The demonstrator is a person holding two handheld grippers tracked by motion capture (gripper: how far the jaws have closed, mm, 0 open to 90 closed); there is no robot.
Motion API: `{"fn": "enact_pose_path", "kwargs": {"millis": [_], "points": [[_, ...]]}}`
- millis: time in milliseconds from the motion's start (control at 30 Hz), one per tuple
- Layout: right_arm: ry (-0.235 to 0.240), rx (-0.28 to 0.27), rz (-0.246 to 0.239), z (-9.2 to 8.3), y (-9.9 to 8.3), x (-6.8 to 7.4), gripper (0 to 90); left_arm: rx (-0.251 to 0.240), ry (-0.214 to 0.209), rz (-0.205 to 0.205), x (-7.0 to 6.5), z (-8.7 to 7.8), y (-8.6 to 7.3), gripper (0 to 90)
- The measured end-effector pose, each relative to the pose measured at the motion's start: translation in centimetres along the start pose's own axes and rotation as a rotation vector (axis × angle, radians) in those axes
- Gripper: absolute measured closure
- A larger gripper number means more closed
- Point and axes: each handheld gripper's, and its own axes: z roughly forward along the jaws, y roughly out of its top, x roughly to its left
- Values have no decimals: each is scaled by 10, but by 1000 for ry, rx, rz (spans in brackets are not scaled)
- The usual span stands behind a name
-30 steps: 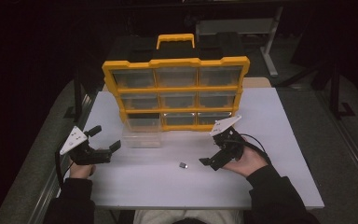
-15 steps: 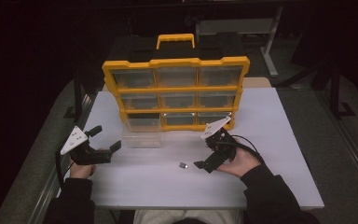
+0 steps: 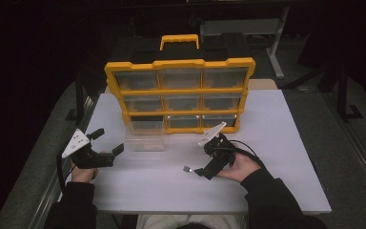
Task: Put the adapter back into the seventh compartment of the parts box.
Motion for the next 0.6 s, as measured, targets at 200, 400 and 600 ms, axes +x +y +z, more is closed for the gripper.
{"fn": "enact_pose_path", "kwargs": {"millis": [200, 400, 600], "points": [[6, 11, -10, 5, 1, 1, 0, -1, -1, -2, 0, 0, 0, 0], [13, 32, -16, 12, 2, 1, 0, -1, -1, -1, 0, 0, 0, 0], [24, 54, -15, 18, 2, 2, 0, -2, -1, -2, 0, 0, 0, 0]]}}
